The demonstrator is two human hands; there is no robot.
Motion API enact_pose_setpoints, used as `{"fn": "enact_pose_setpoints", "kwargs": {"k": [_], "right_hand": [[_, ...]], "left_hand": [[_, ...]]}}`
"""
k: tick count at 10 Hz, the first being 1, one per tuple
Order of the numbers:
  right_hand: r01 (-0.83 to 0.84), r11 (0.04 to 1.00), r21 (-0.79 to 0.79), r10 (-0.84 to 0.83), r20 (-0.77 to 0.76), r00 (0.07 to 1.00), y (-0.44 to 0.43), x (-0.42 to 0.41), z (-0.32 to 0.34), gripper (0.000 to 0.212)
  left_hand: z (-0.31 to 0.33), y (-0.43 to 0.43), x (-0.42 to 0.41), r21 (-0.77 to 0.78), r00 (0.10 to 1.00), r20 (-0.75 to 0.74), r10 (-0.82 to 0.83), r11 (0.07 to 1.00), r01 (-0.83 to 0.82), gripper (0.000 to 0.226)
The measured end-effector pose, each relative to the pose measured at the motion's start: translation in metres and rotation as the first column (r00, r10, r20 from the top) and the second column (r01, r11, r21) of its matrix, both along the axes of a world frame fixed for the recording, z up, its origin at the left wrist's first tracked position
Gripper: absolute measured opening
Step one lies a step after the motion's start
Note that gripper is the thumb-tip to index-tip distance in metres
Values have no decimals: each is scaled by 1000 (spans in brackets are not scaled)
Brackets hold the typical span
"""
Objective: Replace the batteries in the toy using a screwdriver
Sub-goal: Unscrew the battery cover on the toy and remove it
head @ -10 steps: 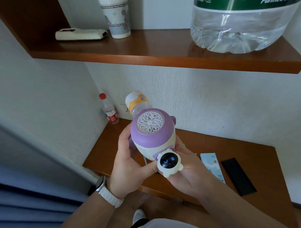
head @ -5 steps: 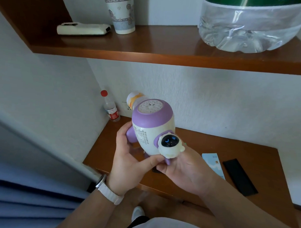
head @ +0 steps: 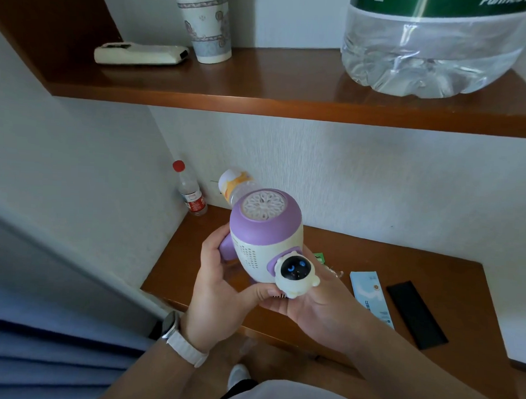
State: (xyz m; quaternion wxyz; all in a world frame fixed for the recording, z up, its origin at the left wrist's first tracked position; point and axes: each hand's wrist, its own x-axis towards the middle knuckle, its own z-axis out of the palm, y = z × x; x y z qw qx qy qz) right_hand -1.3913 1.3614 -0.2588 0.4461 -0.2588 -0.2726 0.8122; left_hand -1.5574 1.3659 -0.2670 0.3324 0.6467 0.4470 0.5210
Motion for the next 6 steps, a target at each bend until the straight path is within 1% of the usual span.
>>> {"fn": "enact_pose_setpoints", "kwargs": {"k": [1,2,3,4,5,6], "right_hand": [[-25,997,-73,18,-91,996,5,-4,-3,105],[-35,993,-111,19,-136,990,7,0,-3,106],[-81,993,-89,67,-151,986,2,7,0,93],[-43,993,-108,30,-120,992,-1,16,-5,49],[-52,987,-154,10,-264,964,-1,19,-2,87],[-85,994,-63,74,-162,984,-5,27,-4,46]], "left_hand": [[0,0,0,16,1000,-7,-29,999,29,87],[-1,1,3,-1,1000,-21,-17,1000,17,92],[-6,-1,6,-8,999,-37,-18,1000,18,90],[-6,-4,11,-29,999,-16,-31,999,31,87],[-7,-5,16,-65,1000,7,-9,998,9,89],[-8,-5,20,-65,1000,-2,-1,998,1,89]]}}
